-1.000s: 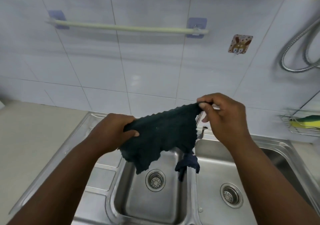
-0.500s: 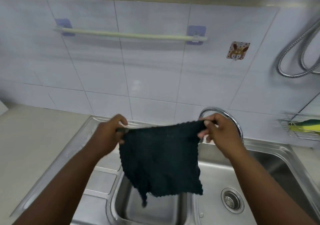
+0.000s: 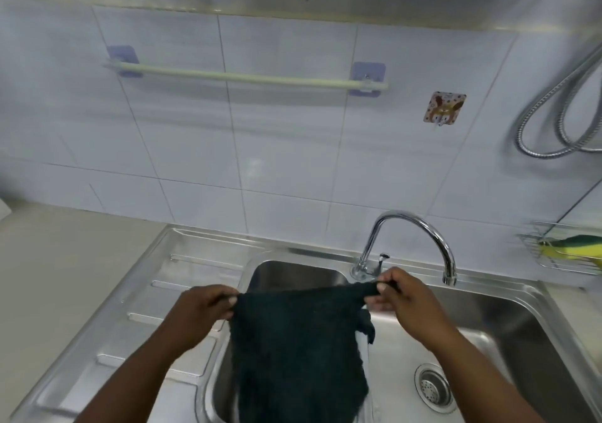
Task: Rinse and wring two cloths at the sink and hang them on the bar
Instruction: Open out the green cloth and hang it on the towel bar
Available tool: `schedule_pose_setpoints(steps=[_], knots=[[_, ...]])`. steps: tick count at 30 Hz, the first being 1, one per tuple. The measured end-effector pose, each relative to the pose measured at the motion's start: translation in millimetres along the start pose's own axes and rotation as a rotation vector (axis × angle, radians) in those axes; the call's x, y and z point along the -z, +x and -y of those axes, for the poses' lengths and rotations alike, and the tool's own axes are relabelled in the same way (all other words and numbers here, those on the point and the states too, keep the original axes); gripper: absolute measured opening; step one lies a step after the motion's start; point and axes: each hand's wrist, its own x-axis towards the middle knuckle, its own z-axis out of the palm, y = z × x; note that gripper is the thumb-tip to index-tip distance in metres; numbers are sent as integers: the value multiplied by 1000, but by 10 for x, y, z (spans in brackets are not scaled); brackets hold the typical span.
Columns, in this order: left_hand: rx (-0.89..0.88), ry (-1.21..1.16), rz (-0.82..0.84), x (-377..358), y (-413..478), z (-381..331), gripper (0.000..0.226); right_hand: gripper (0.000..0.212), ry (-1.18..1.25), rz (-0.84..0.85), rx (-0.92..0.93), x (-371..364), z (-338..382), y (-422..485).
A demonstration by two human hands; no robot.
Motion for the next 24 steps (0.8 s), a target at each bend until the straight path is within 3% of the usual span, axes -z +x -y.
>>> schedule_pose_setpoints(steps=[3, 5, 7, 9, 10, 11, 13, 14, 15, 16, 18, 20, 24], knots=[[-77, -129, -155, 169, 84, -256, 24, 26, 50, -50, 95, -24, 300, 51], [-188, -236, -348, 323, 62, -430, 23, 29, 145, -154, 276, 34, 540, 8], [-406, -131, -626, 386, -65, -509, 23, 20, 156, -367, 542, 89, 699, -135], [-585, 70, -801, 255, -214, -508, 28, 24, -51, -561, 678, 27, 653, -304], [-612, 115, -733, 113, -253, -426, 29, 28, -172, -516, 639, -36, 556, -352], [-560, 130, -560, -27, -272, -333, 31, 28, -267, -353, 529, -112, 465, -370], [-307, 132, -70, -210, -247, -148, 48, 29, -495, 77, 240, -249, 191, -381], [-215, 145, 53, -251, -221, -31, 41, 38, -534, 119, 180, -269, 49, -342], [-168, 116, 60, -260, -165, 96, 22, 43, -502, 67, 141, -254, -16, -296], [-136, 79, -1, -230, -112, 180, 17, 43, -444, -7, 124, -219, -34, -243], [-114, 51, -114, -122, -16, 250, 25, 33, -396, -99, 122, -171, 14, -160], [-108, 70, -150, 30, 68, 167, 23, 27, -409, -86, 128, -178, 134, -76], [-124, 177, -236, 394, 203, 9, 24, 33, -493, -178, 258, -141, 491, 89]])
